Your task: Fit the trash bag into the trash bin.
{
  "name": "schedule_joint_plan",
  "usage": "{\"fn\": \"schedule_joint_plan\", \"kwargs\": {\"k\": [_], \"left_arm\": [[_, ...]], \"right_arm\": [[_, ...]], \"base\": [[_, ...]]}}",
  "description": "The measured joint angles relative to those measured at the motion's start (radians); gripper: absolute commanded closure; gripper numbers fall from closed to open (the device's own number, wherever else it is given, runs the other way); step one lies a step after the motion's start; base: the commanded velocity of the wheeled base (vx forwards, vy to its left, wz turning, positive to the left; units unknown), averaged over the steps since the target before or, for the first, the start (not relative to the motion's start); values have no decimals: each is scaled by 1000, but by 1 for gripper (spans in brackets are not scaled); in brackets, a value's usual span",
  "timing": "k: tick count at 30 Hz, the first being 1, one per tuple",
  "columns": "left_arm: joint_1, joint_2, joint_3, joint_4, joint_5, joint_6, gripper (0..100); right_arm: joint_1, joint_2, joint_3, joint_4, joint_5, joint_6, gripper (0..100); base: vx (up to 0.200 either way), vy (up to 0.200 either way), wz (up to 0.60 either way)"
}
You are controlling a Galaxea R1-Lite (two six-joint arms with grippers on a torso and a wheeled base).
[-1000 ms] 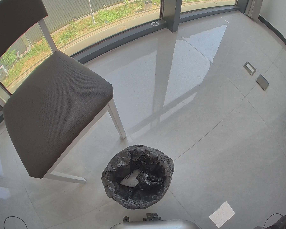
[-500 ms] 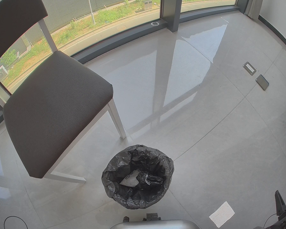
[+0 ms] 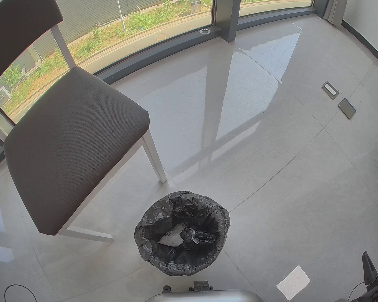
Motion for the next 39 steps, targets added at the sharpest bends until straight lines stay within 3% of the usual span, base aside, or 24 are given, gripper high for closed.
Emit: {"fn": "schedule_joint_plan", "kwargs": {"k": [7,14,19,39], "left_arm": [[0,1,347,-416,-40,-11,0],[0,1,658,-704,-119,-21,0],[0,2,736,-704,-160,-32,0],[0,3,751,-725,-147,-49,0]], "right_arm": [[0,0,0,0,1,0,0],[0,1,0,0,2,0,0],[0,1,0,0,2,-1,0],[0,1,0,0,2,-1,0]], "base": [[0,0,0],[0,0,0],[0,0,0],[0,0,0]]}}
